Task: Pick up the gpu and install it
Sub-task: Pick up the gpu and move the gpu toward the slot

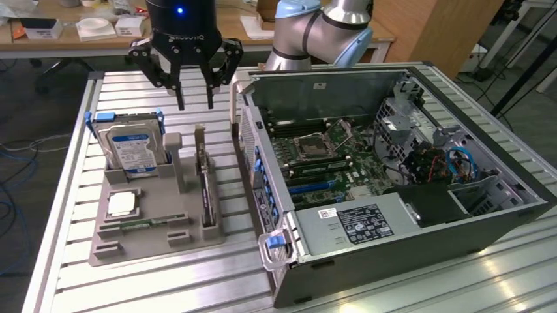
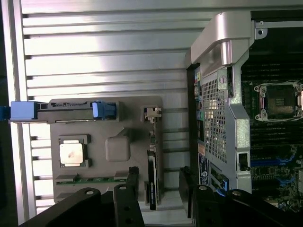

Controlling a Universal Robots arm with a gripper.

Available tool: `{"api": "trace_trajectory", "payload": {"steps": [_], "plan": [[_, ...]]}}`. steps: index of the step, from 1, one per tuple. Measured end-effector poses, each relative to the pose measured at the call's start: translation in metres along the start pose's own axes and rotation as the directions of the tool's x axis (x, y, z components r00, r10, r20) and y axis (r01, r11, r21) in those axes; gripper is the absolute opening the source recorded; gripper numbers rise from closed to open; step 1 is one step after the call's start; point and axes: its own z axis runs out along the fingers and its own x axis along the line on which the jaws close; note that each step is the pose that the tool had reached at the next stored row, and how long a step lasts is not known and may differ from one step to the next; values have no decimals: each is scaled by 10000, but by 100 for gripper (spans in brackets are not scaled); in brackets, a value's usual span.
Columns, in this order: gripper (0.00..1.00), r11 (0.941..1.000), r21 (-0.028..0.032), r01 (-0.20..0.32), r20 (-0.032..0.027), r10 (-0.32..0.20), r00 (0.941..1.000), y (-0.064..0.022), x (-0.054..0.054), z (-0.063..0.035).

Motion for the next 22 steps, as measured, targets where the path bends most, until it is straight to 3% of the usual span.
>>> {"api": "trace_trajectory", "payload": {"steps": [22], "plan": [[47,10000,-1,-1,0,1,10000,-16,0,41]]}}
